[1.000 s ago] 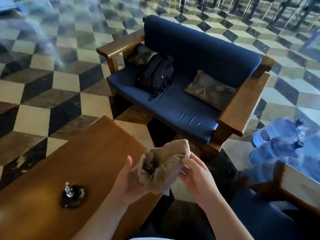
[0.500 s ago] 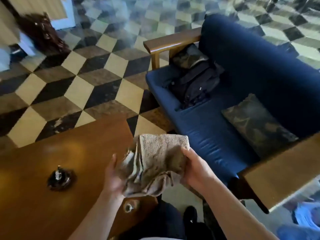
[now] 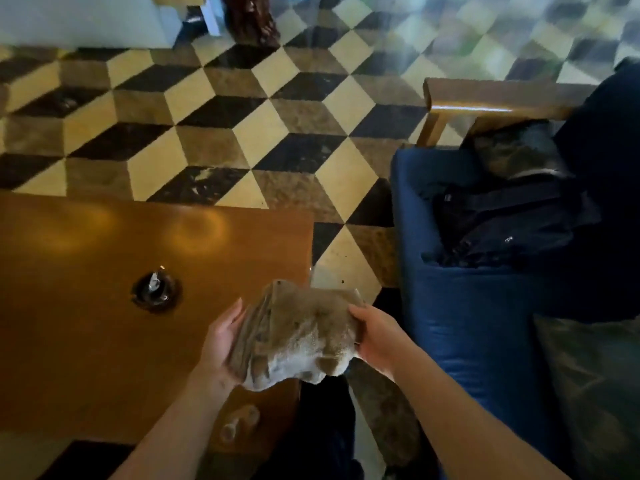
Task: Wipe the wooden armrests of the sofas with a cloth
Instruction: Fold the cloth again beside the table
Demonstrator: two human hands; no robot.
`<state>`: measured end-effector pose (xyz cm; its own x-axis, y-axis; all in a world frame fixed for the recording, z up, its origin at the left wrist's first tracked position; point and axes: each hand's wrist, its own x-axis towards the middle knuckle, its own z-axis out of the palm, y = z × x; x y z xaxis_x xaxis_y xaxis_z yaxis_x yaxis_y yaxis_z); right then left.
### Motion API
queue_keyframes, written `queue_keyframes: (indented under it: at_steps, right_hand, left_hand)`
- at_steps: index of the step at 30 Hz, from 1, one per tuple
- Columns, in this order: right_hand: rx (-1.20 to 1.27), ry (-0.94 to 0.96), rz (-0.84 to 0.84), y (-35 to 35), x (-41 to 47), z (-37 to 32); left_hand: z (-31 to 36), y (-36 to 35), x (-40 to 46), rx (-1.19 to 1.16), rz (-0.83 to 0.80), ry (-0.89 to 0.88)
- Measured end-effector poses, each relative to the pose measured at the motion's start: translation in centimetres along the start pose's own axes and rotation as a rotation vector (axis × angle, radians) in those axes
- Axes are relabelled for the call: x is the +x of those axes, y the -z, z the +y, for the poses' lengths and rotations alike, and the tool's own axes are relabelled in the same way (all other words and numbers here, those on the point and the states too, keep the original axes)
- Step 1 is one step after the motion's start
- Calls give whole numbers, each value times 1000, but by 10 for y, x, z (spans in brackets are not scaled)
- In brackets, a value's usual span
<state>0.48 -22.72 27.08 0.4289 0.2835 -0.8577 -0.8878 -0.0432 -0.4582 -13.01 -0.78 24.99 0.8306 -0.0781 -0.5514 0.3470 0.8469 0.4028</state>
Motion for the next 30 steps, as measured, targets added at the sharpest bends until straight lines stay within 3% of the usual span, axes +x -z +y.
queue_keyframes:
  at_steps: [2, 5, 8, 14, 25, 30]
  right_hand:
    - [-112, -23, -15, -11, 29, -25]
    - [-271, -96, -41, -42, 62, -62]
    - [-439, -140, -44, -73, 89, -89]
    - [-699, -332, -117, -124, 134, -135]
    - [-1421, -374, -283, -177, 280, -122]
    - [-1598, -300, -433, -195, 325, -106]
  left_hand:
    - [3, 22, 22, -48, 201, -88]
    - [5, 28, 43, -243, 308, -103]
    - [6, 35, 62, -397, 397, -116]
    - [17, 35, 90, -660, 448, -304]
    - [-35, 60, 183, -1119, 754, -586]
    - [-56, 69, 214, -1162, 799, -828]
